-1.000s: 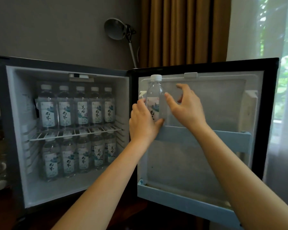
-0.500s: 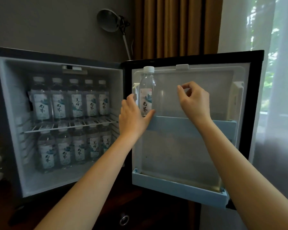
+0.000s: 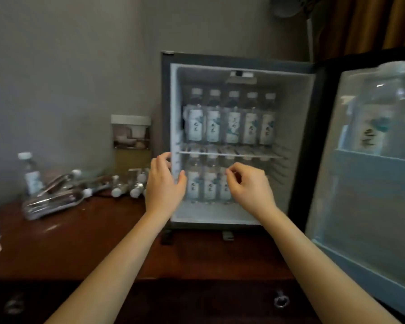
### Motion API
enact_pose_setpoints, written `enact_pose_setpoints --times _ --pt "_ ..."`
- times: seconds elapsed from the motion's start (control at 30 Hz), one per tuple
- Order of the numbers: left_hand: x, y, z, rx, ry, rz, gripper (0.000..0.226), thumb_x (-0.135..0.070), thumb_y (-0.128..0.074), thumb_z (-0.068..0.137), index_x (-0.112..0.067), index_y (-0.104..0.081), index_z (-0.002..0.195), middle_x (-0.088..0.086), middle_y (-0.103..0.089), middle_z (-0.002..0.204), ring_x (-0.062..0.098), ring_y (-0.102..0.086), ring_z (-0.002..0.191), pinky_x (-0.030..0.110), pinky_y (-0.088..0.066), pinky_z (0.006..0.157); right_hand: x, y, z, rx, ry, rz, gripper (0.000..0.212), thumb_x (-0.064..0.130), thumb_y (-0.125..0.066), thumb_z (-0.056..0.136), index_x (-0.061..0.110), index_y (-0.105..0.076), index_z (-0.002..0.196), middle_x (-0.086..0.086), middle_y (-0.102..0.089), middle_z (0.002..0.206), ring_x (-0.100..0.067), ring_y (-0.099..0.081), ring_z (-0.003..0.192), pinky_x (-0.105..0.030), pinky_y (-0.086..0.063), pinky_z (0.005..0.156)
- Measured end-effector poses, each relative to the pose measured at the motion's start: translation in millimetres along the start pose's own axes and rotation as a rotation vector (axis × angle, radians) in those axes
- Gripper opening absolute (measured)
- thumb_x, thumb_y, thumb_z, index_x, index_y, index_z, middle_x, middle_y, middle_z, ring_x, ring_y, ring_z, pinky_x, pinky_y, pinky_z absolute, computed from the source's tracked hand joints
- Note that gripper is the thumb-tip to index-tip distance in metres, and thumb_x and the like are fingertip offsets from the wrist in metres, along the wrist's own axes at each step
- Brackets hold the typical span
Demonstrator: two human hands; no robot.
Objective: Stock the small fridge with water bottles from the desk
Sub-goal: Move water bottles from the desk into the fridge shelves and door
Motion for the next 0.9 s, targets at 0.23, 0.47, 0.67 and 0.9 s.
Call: enact_pose_setpoints --times 0.23,0.47,0.67,0.9 --pt "144 49 -20 0.045 0.284 0.245 0.045 -0.018 -0.060 0.086 -0.013 -0.042 0.127 0.006 -0.047 0.122 0.025 -0.054 0.108 0.036 -0.045 0.086 70 -166 -17 0.372 0.110 0.161 0.018 0.021 -0.051 0.092 0.011 -0.065 0.092 -0.010 -0.069 0.090 -0.028 -0.061 0.087 -0.034 -0.042 0.068" --pt "241 71 -48 0.073 0.455 0.378 0.049 -0.016 -0.060 0.085 -0.012 -0.040 0.130 0.007 -0.041 0.128 0.024 -0.047 0.118 0.032 -0.039 0.096 88 -283 -28 0.560 -0.055 0.293 0.023 0.022 -0.049 0.092 0.020 -0.062 0.110 -0.002 -0.067 0.107 -0.020 -0.061 0.097 -0.026 -0.043 0.074" --pt "291 123 -49 -0.198 0.610 0.454 0.056 -0.011 -0.059 0.085 -0.007 -0.034 0.135 0.014 -0.034 0.136 0.030 -0.036 0.127 0.035 -0.032 0.103 154 -352 -18 0.683 -0.030 0.430 0.025 0.021 -0.049 0.091 0.019 -0.061 0.113 -0.005 -0.066 0.108 -0.024 -0.060 0.102 -0.030 -0.045 0.081" --pt "350 198 -48 -0.587 0.740 0.428 0.082 -0.015 -0.071 0.077 -0.006 -0.021 0.142 0.018 -0.022 0.144 0.034 -0.031 0.131 0.039 -0.030 0.109 221 -398 -16 0.740 0.009 0.621 0.025 0.021 -0.052 0.091 0.018 -0.061 0.114 -0.004 -0.066 0.109 -0.023 -0.060 0.102 -0.033 -0.047 0.086"
Point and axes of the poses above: each hand's wrist, its own z-axis towards the middle knuckle, its own y-axis out of the back of the hand, x = y × z, the point moved 5 cm from there along z, towards the middle knuckle
